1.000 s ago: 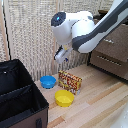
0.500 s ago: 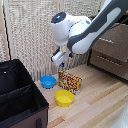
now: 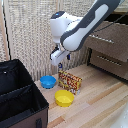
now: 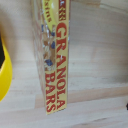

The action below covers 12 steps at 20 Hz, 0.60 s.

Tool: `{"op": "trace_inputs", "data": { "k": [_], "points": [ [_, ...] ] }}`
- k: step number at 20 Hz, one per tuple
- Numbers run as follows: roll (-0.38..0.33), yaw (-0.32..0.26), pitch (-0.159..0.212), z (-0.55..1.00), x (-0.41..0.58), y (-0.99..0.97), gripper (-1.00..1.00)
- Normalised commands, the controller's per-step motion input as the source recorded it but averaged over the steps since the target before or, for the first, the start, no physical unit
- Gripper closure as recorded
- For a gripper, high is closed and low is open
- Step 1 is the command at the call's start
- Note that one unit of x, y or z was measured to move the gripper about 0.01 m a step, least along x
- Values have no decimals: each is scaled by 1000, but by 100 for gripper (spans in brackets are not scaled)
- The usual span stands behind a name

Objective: Locate and clasp the grip of the topmost drawer. Steadily and circumspectly yank the drawer open. Discover and seize the nutrition bar using your clamp. Deposit the nutrition bar in the accessible drawer. Unclench the nutrition bar.

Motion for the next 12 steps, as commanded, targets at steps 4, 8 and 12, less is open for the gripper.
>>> {"op": "trace_inputs", "data": {
  "k": [4, 8, 12],
  "points": [
    [206, -115, 218, 326, 250, 3, -100],
    [154, -119, 153, 504, 299, -6, -100],
    [106, -160, 115, 492, 357, -164, -100]
  ]
}}
